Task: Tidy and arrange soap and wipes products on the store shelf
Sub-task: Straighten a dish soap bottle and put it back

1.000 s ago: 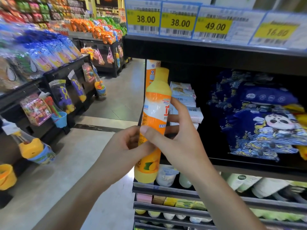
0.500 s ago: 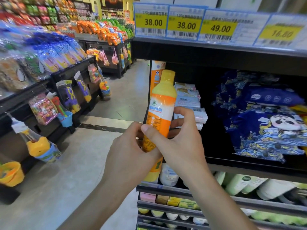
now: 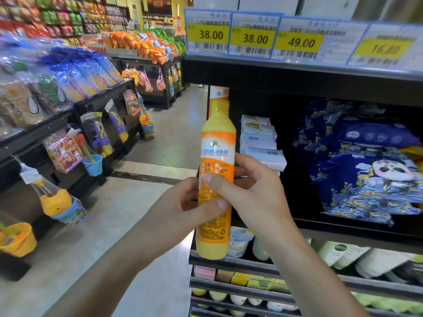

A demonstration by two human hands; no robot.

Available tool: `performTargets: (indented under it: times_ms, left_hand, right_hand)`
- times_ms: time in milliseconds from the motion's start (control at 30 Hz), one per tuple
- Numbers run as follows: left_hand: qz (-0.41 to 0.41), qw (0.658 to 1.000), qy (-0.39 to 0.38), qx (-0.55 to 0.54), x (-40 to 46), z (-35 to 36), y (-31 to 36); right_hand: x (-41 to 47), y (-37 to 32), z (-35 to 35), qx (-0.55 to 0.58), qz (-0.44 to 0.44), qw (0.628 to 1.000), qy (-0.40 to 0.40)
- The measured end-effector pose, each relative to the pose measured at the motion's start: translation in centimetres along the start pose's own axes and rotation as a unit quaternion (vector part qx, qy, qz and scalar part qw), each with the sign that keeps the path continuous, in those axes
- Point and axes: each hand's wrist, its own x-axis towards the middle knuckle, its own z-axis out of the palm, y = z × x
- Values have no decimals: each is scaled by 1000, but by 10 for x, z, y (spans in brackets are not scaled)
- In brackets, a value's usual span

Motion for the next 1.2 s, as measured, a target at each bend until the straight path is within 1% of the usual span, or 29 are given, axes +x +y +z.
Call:
performTargets:
  times_ms: [67,167,300,400,600,767,867,967,1100,1200]
  left_hand:
    - [-4,999,-26,-31,-1,-5,0]
    - [-19,998,-39,-52,-2,-9,-1]
    - [-41,993,-75,-81,0,-12,-4]
    - [-40,987,-101,-117,1,-15,-5]
    - [-15,995,-59,-76,1,-14,-2]
    - [-9,998,-23,-53,0,-7,-1]
    - [-18,999,19,-38,2,-3,1]
    - [-14,998,63,-21,3,0,1]
    - [11,993,120,2,4,5,-2]
    - [33,989,141,34,4,9,-4]
  right_hand:
    - [-1,0,-3,16,0,1000,-7]
    - [0,0,-6,34,1,999,-13]
    - [-1,0,-10,71,8,996,-48]
    - [-2,-1,-10,82,6,995,-60]
    - [-2,-1,-12,97,3,992,-78]
    - [-5,-6,-11,78,0,992,-99]
    - [-7,-8,-9,34,-1,997,-75]
    - [-9,-10,-4,-15,-2,999,-31]
    - [-8,-10,5,-31,-5,1000,-3]
    - [-7,-11,11,-33,0,999,12]
